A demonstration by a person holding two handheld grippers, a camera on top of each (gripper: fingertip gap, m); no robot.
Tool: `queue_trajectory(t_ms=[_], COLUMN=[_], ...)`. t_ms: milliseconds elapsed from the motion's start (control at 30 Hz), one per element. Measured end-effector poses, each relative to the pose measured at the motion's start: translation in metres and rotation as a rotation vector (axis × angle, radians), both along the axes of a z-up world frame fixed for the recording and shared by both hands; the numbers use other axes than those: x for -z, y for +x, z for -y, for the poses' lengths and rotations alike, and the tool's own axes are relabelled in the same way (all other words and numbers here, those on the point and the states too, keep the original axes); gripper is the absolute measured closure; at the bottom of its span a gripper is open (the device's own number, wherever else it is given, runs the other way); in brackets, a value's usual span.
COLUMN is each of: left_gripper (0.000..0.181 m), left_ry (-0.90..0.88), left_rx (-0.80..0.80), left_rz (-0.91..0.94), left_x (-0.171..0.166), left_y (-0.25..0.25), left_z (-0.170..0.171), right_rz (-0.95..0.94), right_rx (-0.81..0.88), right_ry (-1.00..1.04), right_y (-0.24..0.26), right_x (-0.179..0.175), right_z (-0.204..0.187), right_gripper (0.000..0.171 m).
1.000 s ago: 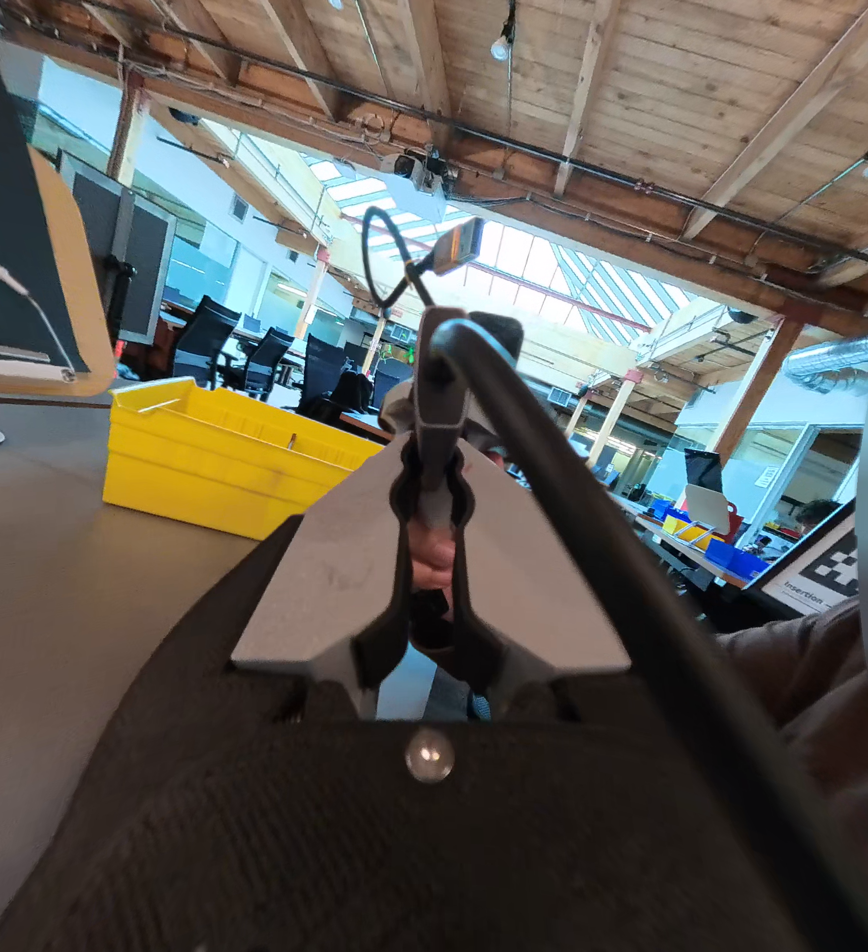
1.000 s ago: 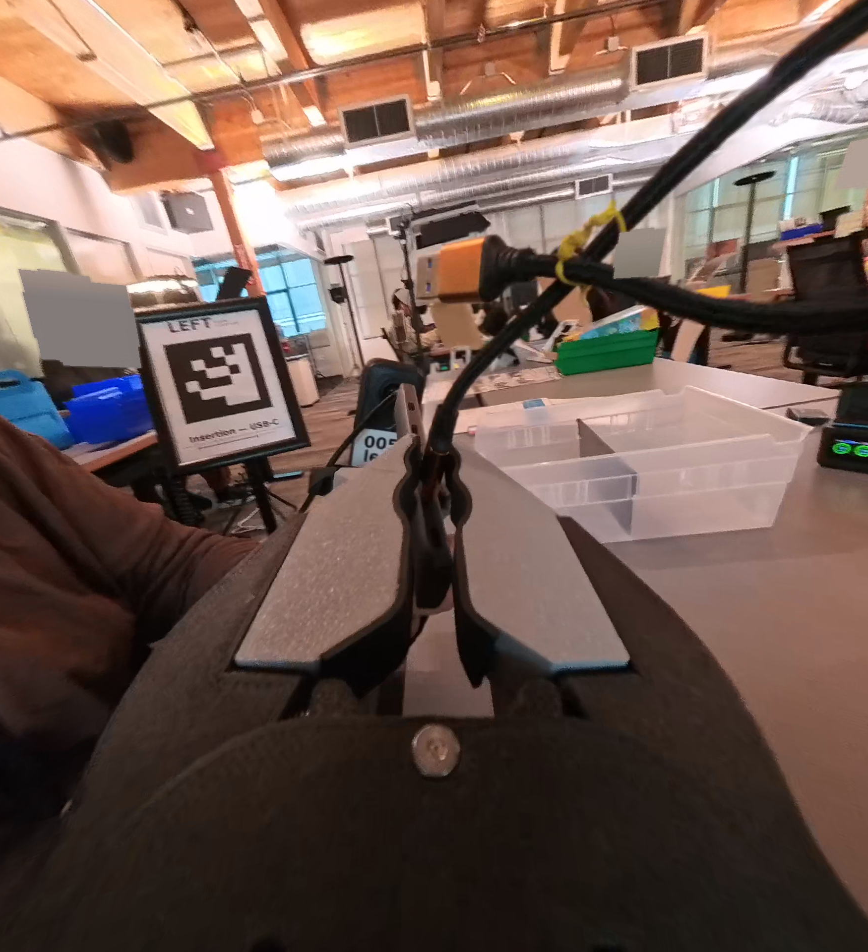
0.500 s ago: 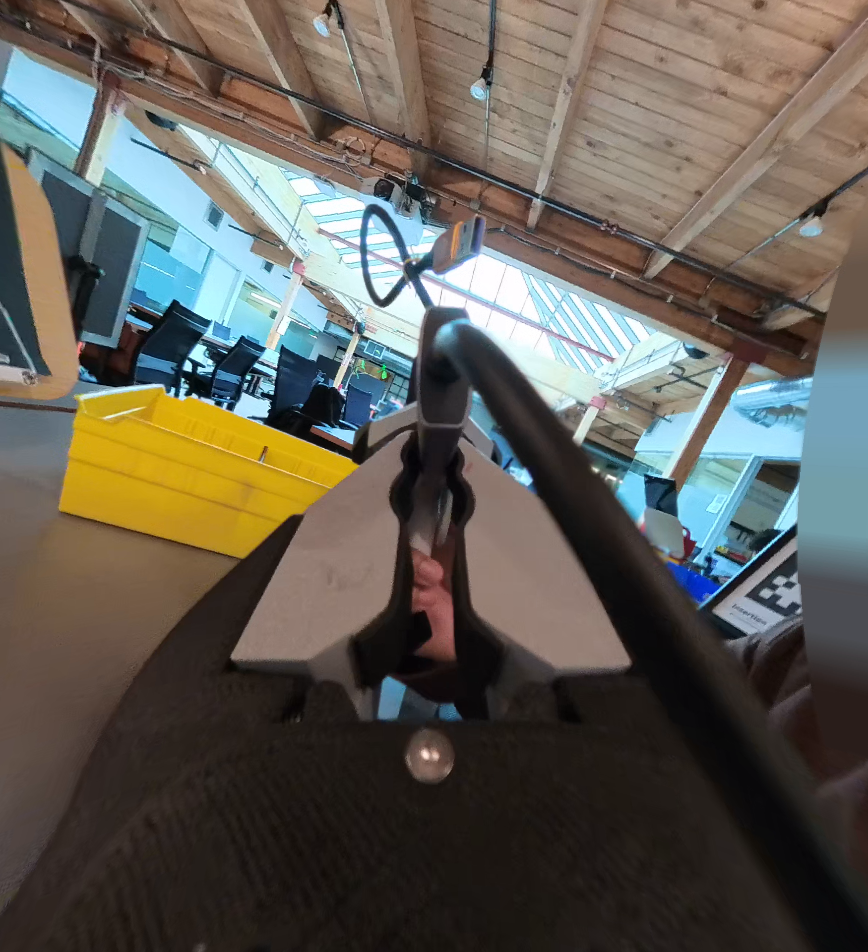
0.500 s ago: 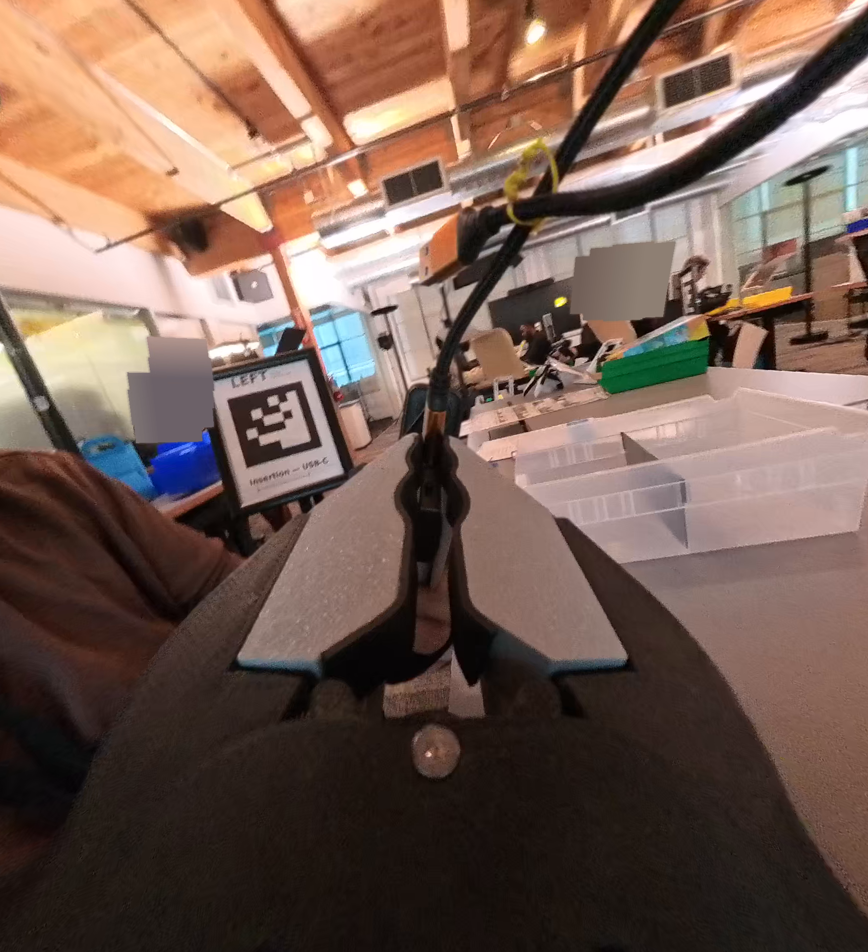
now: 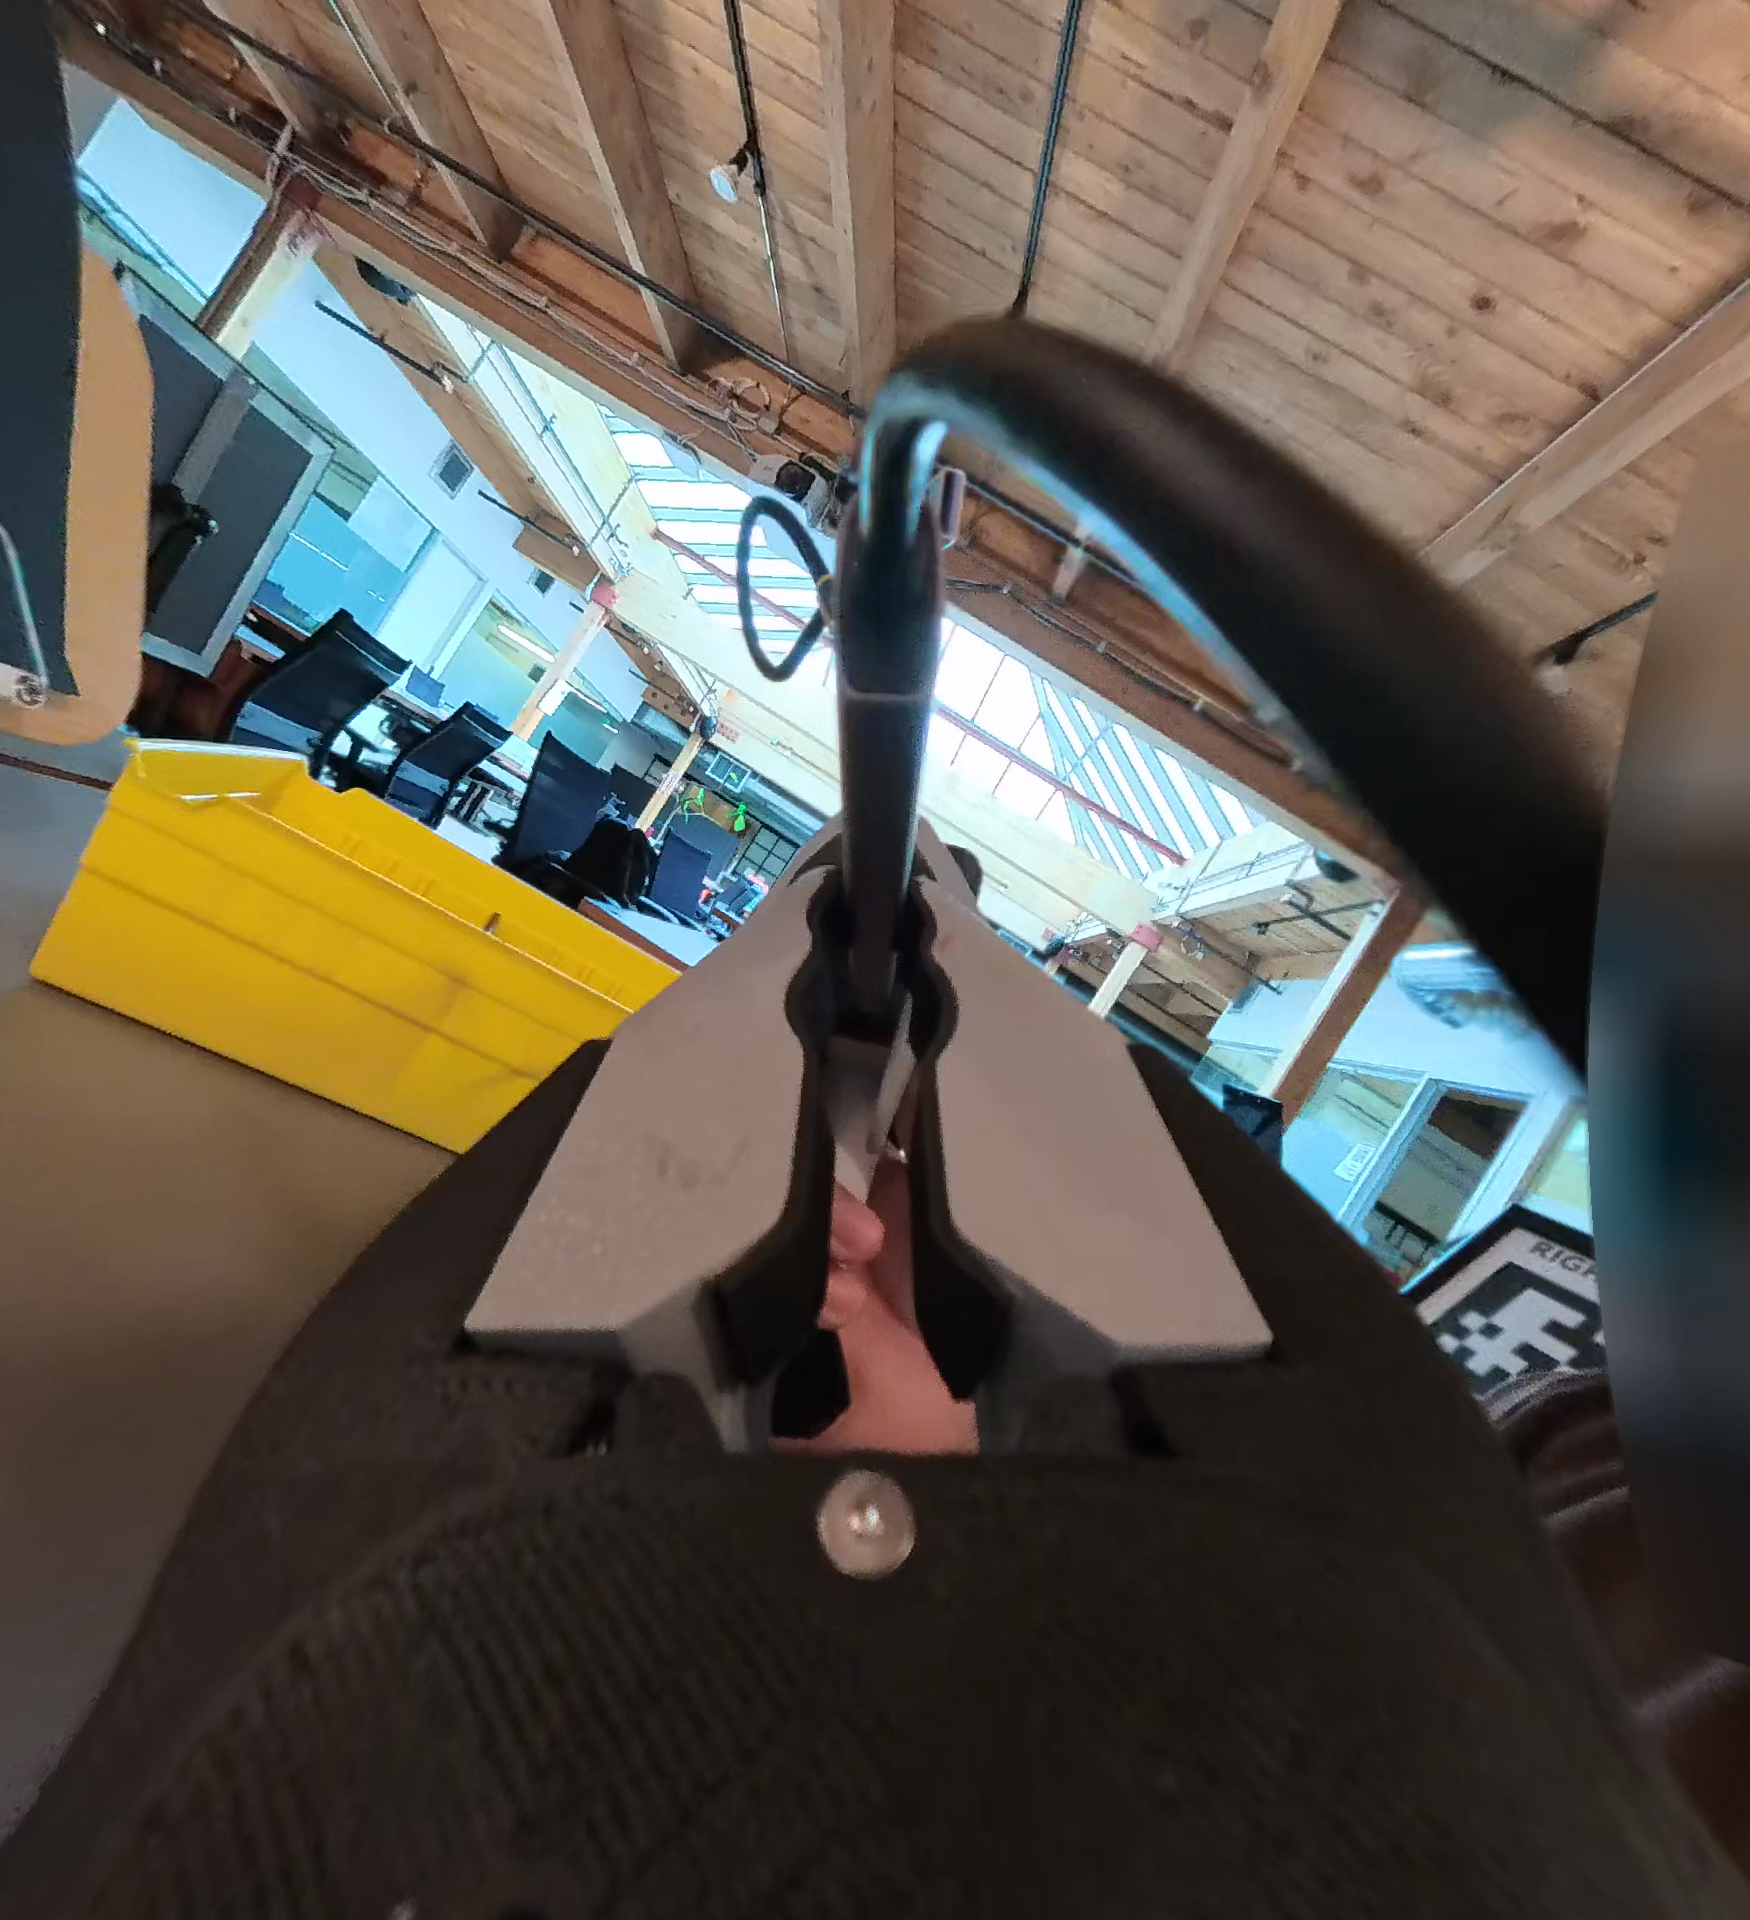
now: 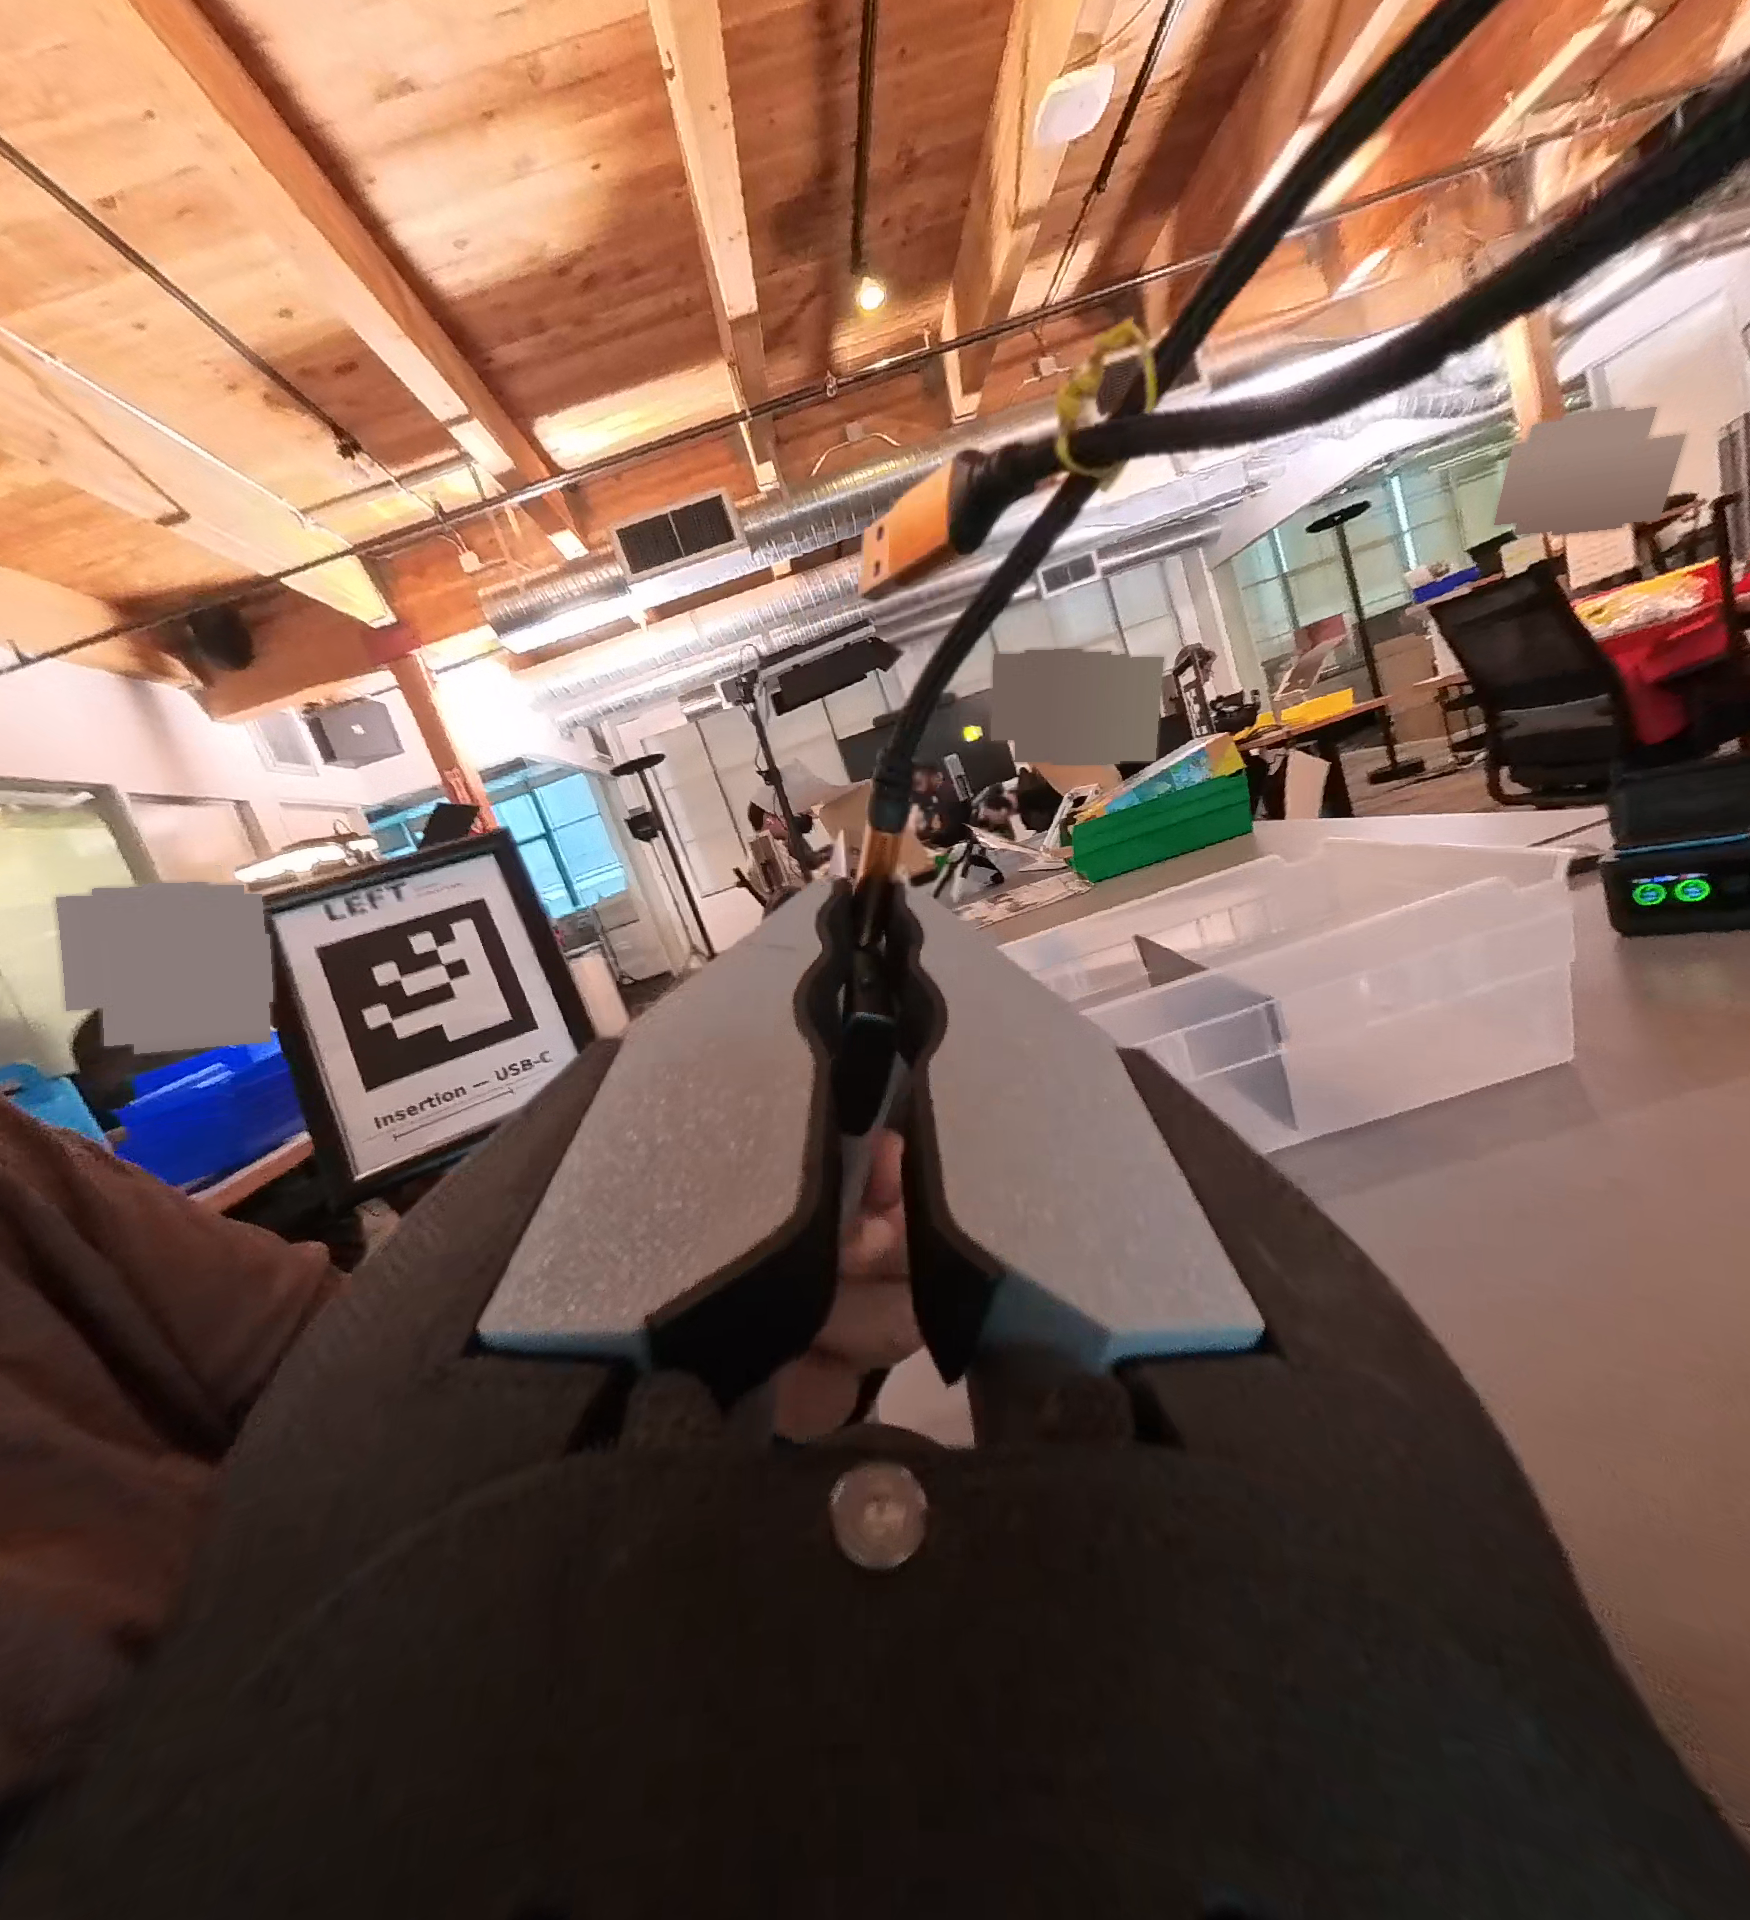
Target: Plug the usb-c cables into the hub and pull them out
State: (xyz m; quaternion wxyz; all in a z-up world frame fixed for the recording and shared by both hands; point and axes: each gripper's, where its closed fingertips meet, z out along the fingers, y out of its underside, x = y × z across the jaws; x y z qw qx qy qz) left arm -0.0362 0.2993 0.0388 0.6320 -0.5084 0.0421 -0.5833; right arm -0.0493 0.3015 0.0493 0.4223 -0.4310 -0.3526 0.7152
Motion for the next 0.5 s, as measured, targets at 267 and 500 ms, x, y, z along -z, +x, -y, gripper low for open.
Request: queue_trajectory(t_ms=[267, 500], left_gripper=[0.174, 0.173], left_ry=[0.049, 0.033], left_rx=[-0.081, -0.090], left_rz=[-0.080, -0.087], left_x=[-0.009, -0.003], left_y=[-0.002, -0.009], left_z=[0.004, 0.000], right_rz=[-0.035, 0.198], right_rx=[-0.135, -0.128], right_ry=[-0.075, 0.089], right_y=[-0.002, -0.003], right_x=[-0.010, 0.002], right_z=[0.006, 0.002], right_gripper=[0.169, 0.167])
